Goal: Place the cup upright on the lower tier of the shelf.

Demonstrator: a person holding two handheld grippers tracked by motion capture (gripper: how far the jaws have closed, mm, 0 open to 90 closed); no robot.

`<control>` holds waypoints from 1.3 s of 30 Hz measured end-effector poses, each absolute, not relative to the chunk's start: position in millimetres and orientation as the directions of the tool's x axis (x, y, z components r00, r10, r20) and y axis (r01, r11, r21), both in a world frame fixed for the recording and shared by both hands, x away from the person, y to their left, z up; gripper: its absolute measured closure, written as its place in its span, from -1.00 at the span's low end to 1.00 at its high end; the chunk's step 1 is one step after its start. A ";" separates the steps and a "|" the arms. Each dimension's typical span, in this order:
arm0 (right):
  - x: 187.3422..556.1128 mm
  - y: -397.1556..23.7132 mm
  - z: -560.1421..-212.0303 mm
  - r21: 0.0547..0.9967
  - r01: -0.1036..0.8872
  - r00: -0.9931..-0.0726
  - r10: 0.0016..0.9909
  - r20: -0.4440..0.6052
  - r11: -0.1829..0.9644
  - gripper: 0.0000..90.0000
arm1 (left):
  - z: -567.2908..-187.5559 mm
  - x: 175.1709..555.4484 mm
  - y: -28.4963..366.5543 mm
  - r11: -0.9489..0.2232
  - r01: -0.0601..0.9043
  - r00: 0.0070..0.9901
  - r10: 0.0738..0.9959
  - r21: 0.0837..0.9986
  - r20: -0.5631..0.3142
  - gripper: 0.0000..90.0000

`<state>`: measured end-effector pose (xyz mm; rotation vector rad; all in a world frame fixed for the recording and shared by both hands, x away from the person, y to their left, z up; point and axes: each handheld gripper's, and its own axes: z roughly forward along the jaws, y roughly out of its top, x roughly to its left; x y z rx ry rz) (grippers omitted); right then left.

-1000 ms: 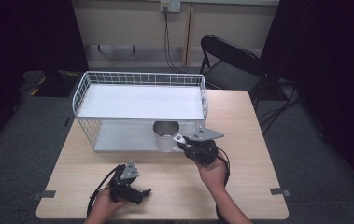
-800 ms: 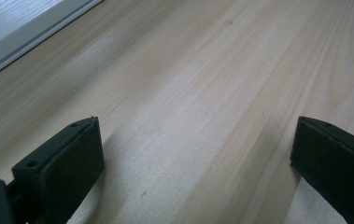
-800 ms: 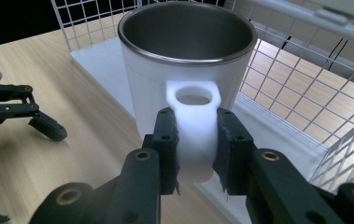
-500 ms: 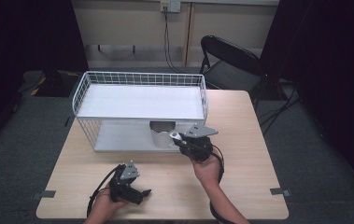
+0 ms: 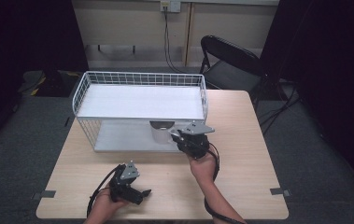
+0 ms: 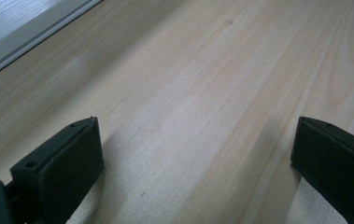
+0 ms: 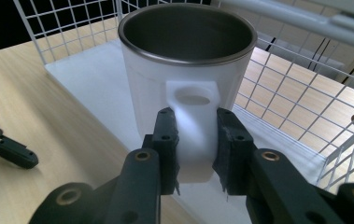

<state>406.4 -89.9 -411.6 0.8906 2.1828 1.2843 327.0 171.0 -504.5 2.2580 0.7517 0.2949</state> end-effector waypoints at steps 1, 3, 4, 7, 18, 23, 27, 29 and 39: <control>406.4 -89.9 -411.6 0.884 0.301 -0.689 0.723 -0.058 0.357 0.60 | -504.5 327.0 171.0 -0.565 0.429 0.803 0.596 0.704 -0.011 -0.96; 408.3 -89.3 -411.6 0.885 0.307 -0.681 0.730 -0.053 0.351 0.60 | -504.6 327.2 171.1 -0.565 0.427 0.804 0.594 0.706 -0.011 -0.96; 409.9 -89.3 -411.7 0.887 0.309 -0.677 0.734 -0.048 0.343 0.60 | -504.6 327.0 171.0 -0.564 0.429 0.804 0.595 0.706 -0.013 -0.97; 410.8 -88.1 -412.3 0.888 0.309 -0.670 0.741 -0.052 0.341 0.60 | -504.5 327.2 171.1 -0.565 0.427 0.804 0.594 0.706 -0.011 -0.96; 414.1 -80.6 -423.2 0.886 0.317 -0.647 0.761 -0.058 0.337 0.60 | -504.5 327.0 171.0 -0.565 0.428 0.803 0.596 0.705 -0.010 -0.97; 416.1 -78.8 -429.6 0.881 0.322 -0.641 0.765 -0.065 0.345 0.60 | -504.5 327.0 171.0 -0.565 0.428 0.803 0.596 0.705 -0.010 -0.97; 417.5 -74.7 -434.1 0.879 0.328 -0.635 0.769 -0.066 0.346 0.60 | -504.5 327.0 171.0 -0.565 0.428 0.803 0.596 0.705 -0.010 -0.97; 418.7 -72.6 -436.1 0.879 0.330 -0.635 0.770 -0.063 0.344 0.60 | -504.5 327.0 171.0 -0.565 0.428 0.803 0.596 0.705 -0.010 -0.97; 423.7 -67.7 -442.7 0.878 0.366 -0.612 0.791 -0.024 0.310 0.60 | -504.5 327.0 171.0 -0.565 0.428 0.803 0.596 0.705 -0.010 -0.97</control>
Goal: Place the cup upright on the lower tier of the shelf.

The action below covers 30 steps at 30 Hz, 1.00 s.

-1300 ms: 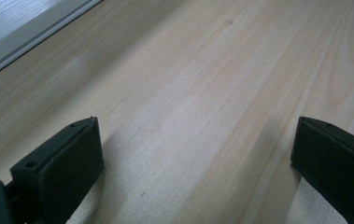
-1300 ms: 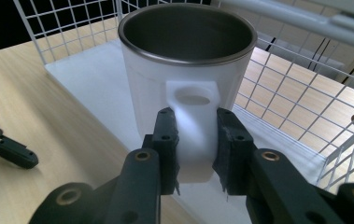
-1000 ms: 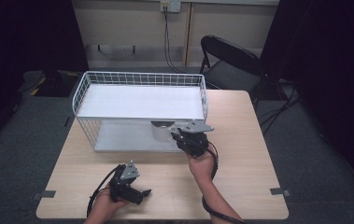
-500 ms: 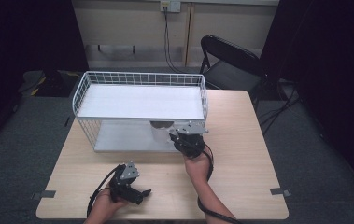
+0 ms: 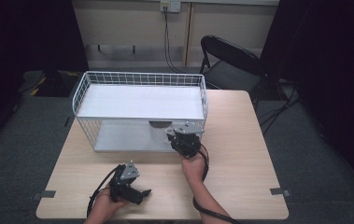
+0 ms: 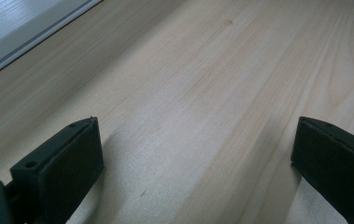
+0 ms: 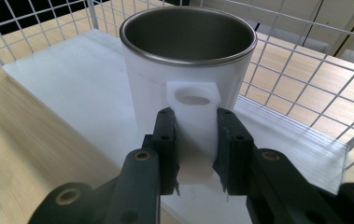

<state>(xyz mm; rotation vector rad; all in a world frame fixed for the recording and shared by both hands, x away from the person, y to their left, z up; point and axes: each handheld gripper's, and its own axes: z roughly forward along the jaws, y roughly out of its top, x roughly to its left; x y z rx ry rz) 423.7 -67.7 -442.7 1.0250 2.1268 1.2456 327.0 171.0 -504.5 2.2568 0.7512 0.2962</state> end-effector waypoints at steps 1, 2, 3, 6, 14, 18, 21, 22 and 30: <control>424.3 -67.3 -443.1 0.877 0.371 -0.612 0.791 -0.015 0.304 0.59 | -504.5 327.0 171.0 -0.565 0.428 0.803 0.596 0.705 -0.010 -0.97; 424.3 -67.0 -443.3 0.878 0.371 -0.609 0.793 -0.016 0.302 0.59 | -504.5 327.0 171.0 -0.565 0.428 0.803 0.596 0.705 -0.010 -0.97; 424.4 -66.9 -443.6 0.878 0.371 -0.609 0.793 -0.016 0.302 0.58 | -504.4 326.8 171.0 -0.566 0.429 0.802 0.598 0.704 -0.008 -0.97; 424.1 -66.5 -444.7 0.877 0.379 -0.607 0.794 -0.004 0.294 0.38 | -504.4 326.8 171.0 -0.566 0.429 0.802 0.598 0.704 -0.009 -0.97; 416.7 -65.3 -442.4 0.867 0.386 -0.633 0.774 0.002 0.313 -0.32 | -504.5 326.6 170.9 -0.564 0.431 0.801 0.599 0.704 -0.010 -0.97; 411.3 -65.4 -440.6 0.868 0.384 -0.646 0.763 0.008 0.316 -0.48 | -504.6 326.8 171.0 -0.564 0.429 0.802 0.597 0.705 -0.011 -0.97; 407.3 -65.7 -439.7 0.865 0.377 -0.659 0.752 -0.001 0.332 -0.53 | -504.6 326.8 171.0 -0.564 0.429 0.802 0.597 0.705 -0.010 -0.97; 406.5 -66.1 -439.7 0.860 0.383 -0.662 0.750 0.001 0.337 -0.56 | -504.6 326.8 171.0 -0.564 0.429 0.802 0.597 0.705 -0.010 -0.97; 393.7 -80.6 -434.2 0.855 0.383 -0.676 0.737 0.001 0.349 -0.66 | -504.6 326.8 171.0 -0.564 0.429 0.802 0.597 0.705 -0.010 -0.97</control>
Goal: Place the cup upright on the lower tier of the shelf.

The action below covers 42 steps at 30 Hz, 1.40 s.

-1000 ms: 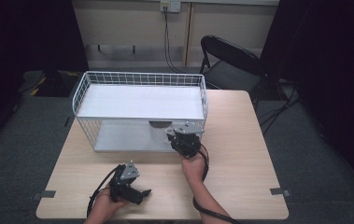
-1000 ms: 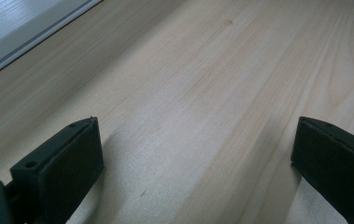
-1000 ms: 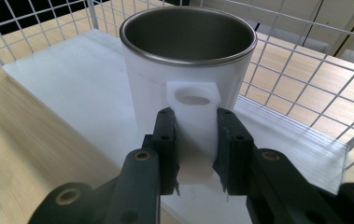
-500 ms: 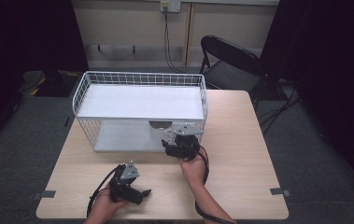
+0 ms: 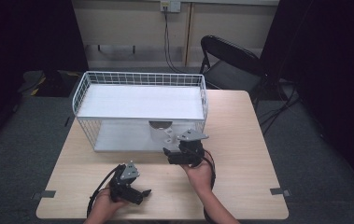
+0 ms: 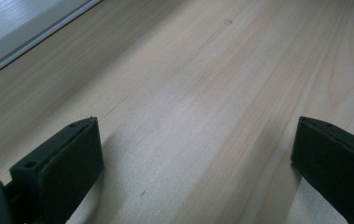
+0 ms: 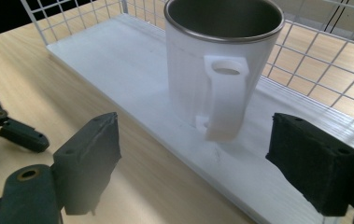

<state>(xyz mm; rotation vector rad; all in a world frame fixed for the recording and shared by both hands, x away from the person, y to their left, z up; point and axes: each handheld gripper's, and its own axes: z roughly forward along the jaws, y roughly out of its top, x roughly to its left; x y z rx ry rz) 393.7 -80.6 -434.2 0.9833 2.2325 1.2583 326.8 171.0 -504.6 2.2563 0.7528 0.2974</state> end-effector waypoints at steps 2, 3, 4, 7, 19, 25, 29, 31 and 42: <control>389.3 -86.9 -431.9 0.857 0.380 -0.679 0.734 0.002 0.349 -0.67 | -504.6 326.8 171.0 -0.564 0.429 0.802 0.597 0.705 -0.010 -0.97; 388.2 -89.0 -431.5 0.855 0.383 -0.680 0.733 0.004 0.351 -0.68 | -504.6 326.8 171.0 -0.564 0.429 0.802 0.597 0.705 -0.011 -0.97; 385.7 -93.4 -431.0 0.855 0.384 -0.679 0.734 0.005 0.349 -0.68 | -504.6 326.7 171.0 -0.562 0.431 0.801 0.599 0.706 -0.012 -0.97; 380.9 -101.1 -431.9 0.854 0.390 -0.683 0.730 0.017 0.344 -0.71 | -504.6 326.8 170.8 -0.563 0.431 0.802 0.598 0.705 -0.013 -0.97; 364.7 -126.2 -442.0 0.836 0.410 -0.716 0.696 0.048 0.365 -0.73 | -504.7 327.3 170.5 -0.567 0.428 0.804 0.594 0.704 -0.010 -0.99; 360.6 -139.9 -446.5 0.825 0.412 -0.721 0.692 0.036 0.387 -0.73 | -504.7 327.3 170.5 -0.567 0.427 0.805 0.594 0.704 -0.010 -0.99; 358.2 -151.8 -451.7 0.817 0.421 -0.719 0.694 0.036 0.394 -0.73 | -504.7 327.3 170.5 -0.568 0.427 0.805 0.594 0.704 -0.010 -0.99; 357.0 -156.5 -454.2 0.813 0.425 -0.717 0.696 0.034 0.398 -0.73 | -504.7 327.3 170.5 -0.568 0.427 0.805 0.594 0.704 -0.010 -0.99; 351.7 -177.5 -477.8 0.783 0.453 -0.714 0.699 0.031 0.428 -0.73 | -504.7 327.3 170.5 -0.567 0.428 0.804 0.594 0.704 -0.010 -0.99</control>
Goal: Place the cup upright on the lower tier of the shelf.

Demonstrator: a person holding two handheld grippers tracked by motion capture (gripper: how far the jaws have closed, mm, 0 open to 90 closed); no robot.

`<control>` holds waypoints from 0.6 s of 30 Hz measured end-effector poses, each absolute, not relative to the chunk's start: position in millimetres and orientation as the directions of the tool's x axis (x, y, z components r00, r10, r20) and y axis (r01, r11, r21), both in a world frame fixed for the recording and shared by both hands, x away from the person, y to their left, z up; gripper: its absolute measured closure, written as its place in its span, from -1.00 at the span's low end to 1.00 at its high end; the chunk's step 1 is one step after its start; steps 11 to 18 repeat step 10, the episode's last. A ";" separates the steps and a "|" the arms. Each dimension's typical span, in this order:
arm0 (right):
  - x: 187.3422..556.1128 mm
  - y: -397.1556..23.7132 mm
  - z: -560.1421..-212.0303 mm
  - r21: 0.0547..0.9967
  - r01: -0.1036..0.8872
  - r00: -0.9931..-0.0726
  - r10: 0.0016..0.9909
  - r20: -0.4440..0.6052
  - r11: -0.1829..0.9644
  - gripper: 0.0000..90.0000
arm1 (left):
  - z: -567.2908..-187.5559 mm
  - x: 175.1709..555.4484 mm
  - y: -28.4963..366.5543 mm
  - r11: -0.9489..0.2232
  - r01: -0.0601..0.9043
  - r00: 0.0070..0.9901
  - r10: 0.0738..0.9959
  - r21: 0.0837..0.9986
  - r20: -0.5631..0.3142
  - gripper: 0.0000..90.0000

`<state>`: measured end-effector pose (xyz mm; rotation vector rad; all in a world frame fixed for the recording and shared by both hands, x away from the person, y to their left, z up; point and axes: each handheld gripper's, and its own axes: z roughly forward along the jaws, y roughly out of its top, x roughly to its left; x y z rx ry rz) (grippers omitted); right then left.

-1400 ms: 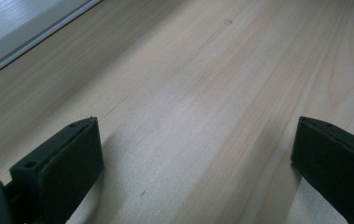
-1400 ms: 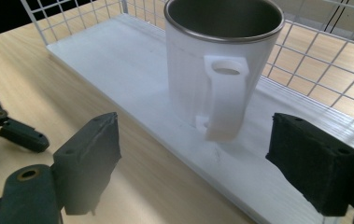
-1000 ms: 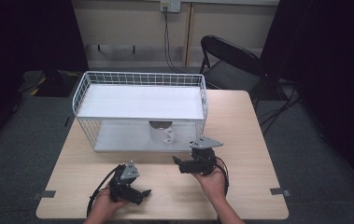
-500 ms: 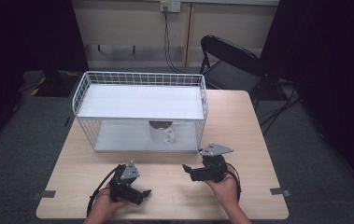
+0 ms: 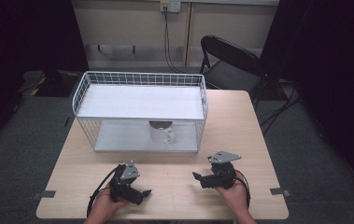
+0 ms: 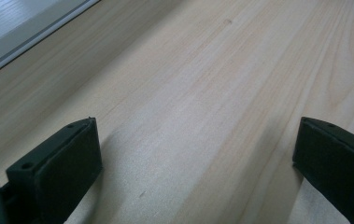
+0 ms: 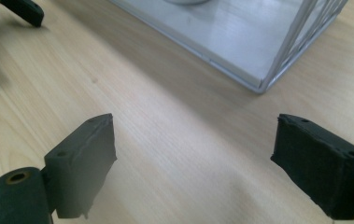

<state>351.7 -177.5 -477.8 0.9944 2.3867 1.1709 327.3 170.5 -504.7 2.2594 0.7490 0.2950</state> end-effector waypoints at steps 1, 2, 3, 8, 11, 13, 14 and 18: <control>351.6 -178.3 -480.5 0.780 0.457 -0.714 0.699 0.035 0.428 -0.73 | -504.7 327.3 170.5 -0.567 0.427 0.805 0.594 0.704 -0.010 -0.99; 351.6 -178.8 -482.3 0.778 0.461 -0.715 0.698 0.039 0.428 -0.73 | -504.7 327.3 170.5 -0.567 0.428 0.804 0.594 0.704 -0.010 -0.99; 352.0 -179.3 -485.2 0.772 0.464 -0.715 0.698 0.036 0.435 -0.73 | -504.7 327.3 170.5 -0.567 0.427 0.805 0.594 0.704 -0.010 -0.99; 354.1 -182.1 -489.3 0.766 0.477 -0.708 0.705 0.044 0.431 -0.73 | -504.7 327.3 170.5 -0.567 0.427 0.805 0.594 0.704 -0.010 -0.99; 355.3 -183.0 -490.4 0.763 0.484 -0.707 0.706 0.052 0.429 -0.72 | -504.7 327.4 170.6 -0.570 0.427 0.806 0.592 0.702 -0.008 -0.99; 355.3 -183.0 -490.4 0.763 0.484 -0.707 0.706 0.052 0.429 -0.72 | -504.7 327.4 170.6 -0.570 0.427 0.806 0.592 0.702 -0.008 -0.99; 355.3 -183.0 -490.4 0.763 0.484 -0.707 0.706 0.052 0.429 -0.72 | -504.7 327.4 170.6 -0.570 0.427 0.806 0.592 0.702 -0.008 -0.99; 355.3 -183.0 -490.4 0.763 0.484 -0.707 0.706 0.052 0.429 -0.72 | -504.7 327.4 170.6 -0.570 0.427 0.806 0.592 0.702 -0.008 -0.99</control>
